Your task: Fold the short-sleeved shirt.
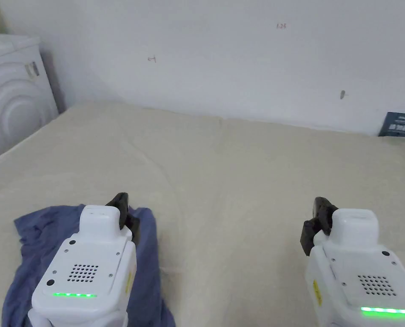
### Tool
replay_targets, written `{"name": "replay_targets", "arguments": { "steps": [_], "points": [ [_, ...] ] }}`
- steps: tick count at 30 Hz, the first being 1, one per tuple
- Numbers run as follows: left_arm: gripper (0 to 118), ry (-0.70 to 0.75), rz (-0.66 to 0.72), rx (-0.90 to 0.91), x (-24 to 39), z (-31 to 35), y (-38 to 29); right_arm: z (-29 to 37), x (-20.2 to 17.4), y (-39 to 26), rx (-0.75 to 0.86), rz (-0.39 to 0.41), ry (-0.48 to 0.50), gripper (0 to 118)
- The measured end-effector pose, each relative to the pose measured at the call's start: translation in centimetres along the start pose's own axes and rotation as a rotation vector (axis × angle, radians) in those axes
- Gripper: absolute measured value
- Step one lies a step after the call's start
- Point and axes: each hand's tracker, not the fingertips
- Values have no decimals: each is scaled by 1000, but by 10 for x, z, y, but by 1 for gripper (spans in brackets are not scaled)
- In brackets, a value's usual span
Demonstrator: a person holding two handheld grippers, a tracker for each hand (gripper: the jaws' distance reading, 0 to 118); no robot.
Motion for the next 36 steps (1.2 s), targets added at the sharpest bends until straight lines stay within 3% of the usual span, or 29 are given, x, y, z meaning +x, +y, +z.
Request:
{"name": "replay_targets", "arguments": {
  "steps": [4, 9, 16, 22, 23, 24, 25, 26, 27, 29, 36],
  "points": [
    [2, 134, 10, -22, -56, 18, -5, -8, -48, 4, 8, 7, 155, 0],
    [2, 262, 14, -66, -116, 44, -10, -15, -95, 0, -4, -2, 280, 0],
    [2, 360, 22, -94, -163, 68, -17, -18, -130, -7, -18, -8, 347, 0],
    [4, 341, 80, -197, -171, 43, -22, -21, -129, -11, -35, 15, 342, 0],
    [11, 322, 100, -222, -170, 35, -23, -21, -125, -13, -38, 17, 334, 0],
    [32, 295, 119, -258, -168, 25, -26, -22, -120, -14, -42, 20, 323, 0],
    [70, 253, 145, -299, -167, 14, -29, -24, -119, -15, -46, 23, 309, 0],
    [92, 217, 162, -349, -164, 2, -32, -25, -114, -17, -52, 25, 292, 0],
    [103, 180, 187, -398, -160, -10, -38, -26, -109, -18, -61, 27, 276, 0],
    [113, 113, 217, -447, -150, -33, -49, -30, -100, -21, -77, 30, 244, 0],
    [114, 5, 232, -734, -103, -116, -103, -42, -56, -27, -113, 45, 125, 0]
  ]
}}
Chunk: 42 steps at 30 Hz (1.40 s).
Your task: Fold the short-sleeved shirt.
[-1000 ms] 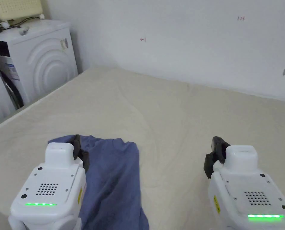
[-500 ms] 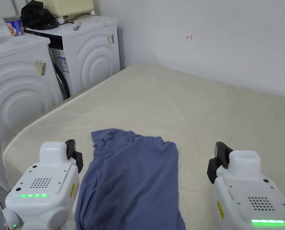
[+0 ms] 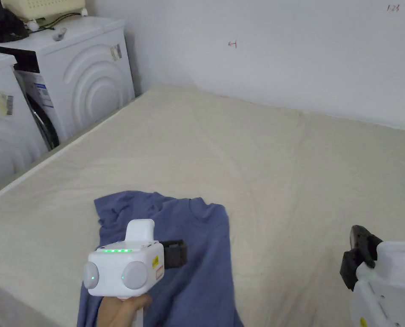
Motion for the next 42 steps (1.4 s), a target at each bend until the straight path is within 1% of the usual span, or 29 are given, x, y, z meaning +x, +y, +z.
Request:
{"name": "replay_targets", "arguments": {
  "steps": [3, 4, 5, 7, 8, 9, 10, 11, 12, 13, 15, 16, 17, 19, 20, 22, 24, 28, 31, 35, 39, 42],
  "points": [
    [113, 19, 23, -83, 5, -38, -5, -2, 18, -4, -17, -7, -50, 0],
    [111, 41, 23, -115, 7, -49, -8, -3, 23, -6, -23, -10, -61, 0],
    [106, 55, 21, -135, 7, -59, -11, -4, 28, -8, -30, -13, -72, 0],
    [88, 92, 6, -200, 8, -81, -20, -4, 37, -14, -47, -21, -94, 0],
    [82, 113, -2, -244, 9, -89, -25, -5, 40, -17, -56, -25, -101, 0],
    [82, 115, 2, -297, 9, -96, -30, -6, 44, -20, -66, -28, -108, 0],
    [76, 113, -6, -199, 12, -86, -32, -6, 46, -23, -77, -30, -114, 0],
    [76, 116, -13, -203, 15, -81, -31, -6, 48, -25, -86, -33, -119, 0],
    [70, 93, -9, -210, 15, -79, -29, -6, 51, -28, -91, -36, -121, 0],
    [51, 61, -11, -213, 16, -79, -27, -7, 53, -30, -95, -41, -124, 0],
    [14, 80, -26, -198, 16, -78, -25, -7, 55, -31, -107, -54, -124, 0],
    [7, 72, -22, -204, 13, -78, -23, -6, 57, -31, -107, -59, -124, 0],
    [6, 52, 8, -210, 9, -76, -22, -4, 59, -31, -104, -63, -123, 0],
    [6, -40, 129, -150, -2, -63, -22, 0, 61, -29, -92, -65, -125, 0],
    [6, -66, 163, -121, -5, -55, -21, 1, 63, -28, -87, -64, -124, 0],
    [6, -141, 212, -70, -5, -33, -16, 6, 66, -25, -71, -64, -124, 0],
    [6, -193, 227, -45, 1, -12, -8, 10, 70, -21, -58, -66, -125, 0],
    [6, -294, 178, 25, 32, 26, 18, 23, 79, -13, -25, -78, -136, 0],
    [5, -395, 95, 84, 69, 55, 46, 36, 87, -8, -1, -86, -149, 0],
    [5, -532, -12, 181, 128, 93, 89, 56, 103, -1, 36, -91, -178, 0],
    [5, -645, -129, 206, 196, 119, 126, 77, 124, 6, 79, -96, -224, 0],
    [5, -724, -211, 210, 250, 131, 138, 94, 141, 10, 109, -86, -274, 0]
  ]
}}
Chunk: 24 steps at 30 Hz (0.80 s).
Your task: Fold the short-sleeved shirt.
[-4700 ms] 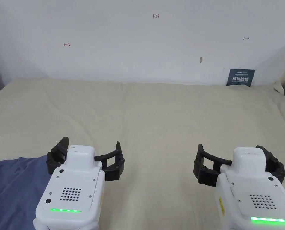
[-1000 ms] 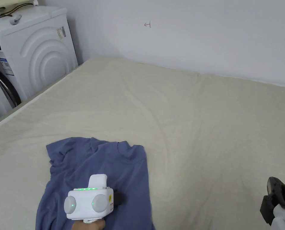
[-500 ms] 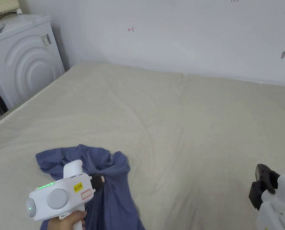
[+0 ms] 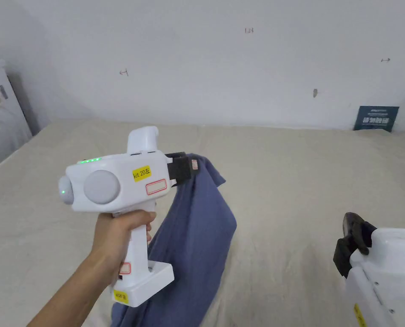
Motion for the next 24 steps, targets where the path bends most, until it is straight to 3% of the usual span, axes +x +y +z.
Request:
{"name": "replay_targets", "arguments": {
  "steps": [4, 11, 21, 24],
  "points": [
    [5, -91, -73, -62, 54, -47, 1, 13, 29, 5, 19, 3, -67, 0],
    [5, -195, -144, -257, 110, -129, -73, 31, 74, -2, 9, 3, -186, 0],
    [5, -97, -240, -760, 95, -211, -259, 31, 98, -31, -80, -21, -236, 0],
    [12, -18, -302, -800, 89, -220, -288, 29, 97, -34, -90, -21, -235, 0]
  ]
}}
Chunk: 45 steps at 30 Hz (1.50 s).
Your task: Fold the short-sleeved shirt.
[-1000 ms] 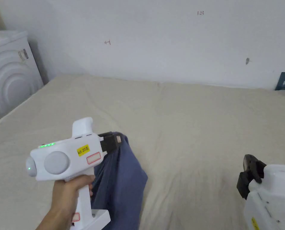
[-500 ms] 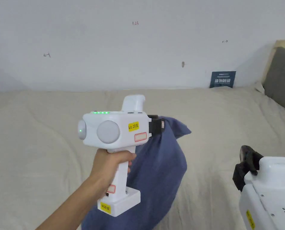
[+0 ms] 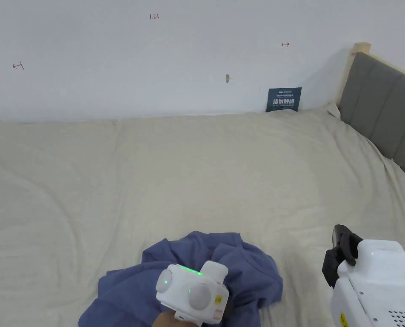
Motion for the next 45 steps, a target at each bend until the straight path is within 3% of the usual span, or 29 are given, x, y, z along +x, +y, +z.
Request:
{"name": "replay_targets", "arguments": {
  "steps": [2, 3, 4, 6, 7, 12, 18, 23, 24, 25, 26, 27, 28, 36, 45],
  "points": [
    [24, -4, 26, 26, 1, 5, -6, 1, -1, 1, -1, 2, 3, 0],
    [24, -25, 52, 65, 1, 13, -5, 1, -1, 2, 2, 4, 4, 0],
    [42, -53, 72, 86, 0, 23, -5, 2, -1, 3, 7, 7, 5, 0],
    [66, -103, 95, 146, -1, 46, -2, 4, -2, 7, 18, 14, 4, 0],
    [85, -110, 107, 182, -1, 62, -1, 6, -3, 9, 24, 16, 3, 0],
    [87, -84, 129, 461, -13, 150, 2, 12, -11, 22, 57, 17, 14, 0],
    [87, 251, 83, 830, -29, 247, -21, 20, -28, 42, 108, 33, 39, 0],
    [87, 538, 113, 959, -52, 288, -52, 23, -44, 54, 142, 30, 71, 0],
    [86, 562, 135, 978, -57, 293, -59, 24, -47, 55, 149, 31, 78, 0],
    [76, 575, 167, 986, -64, 294, -64, 25, -50, 56, 154, 31, 85, 0],
    [57, 567, 185, 995, -69, 297, -71, 25, -53, 57, 158, 31, 91, 0],
    [23, 554, 198, 1007, -74, 300, -77, 26, -55, 58, 160, 31, 96, 0],
    [0, 542, 213, 1015, -78, 302, -82, 26, -57, 58, 162, 29, 104, 0],
    [0, 511, 262, 973, -92, 299, -99, 27, -67, 57, 162, 30, 134, 0],
    [0, 203, 570, 444, -123, 208, -135, 23, -65, 46, 110, 30, 137, 0]
  ]
}}
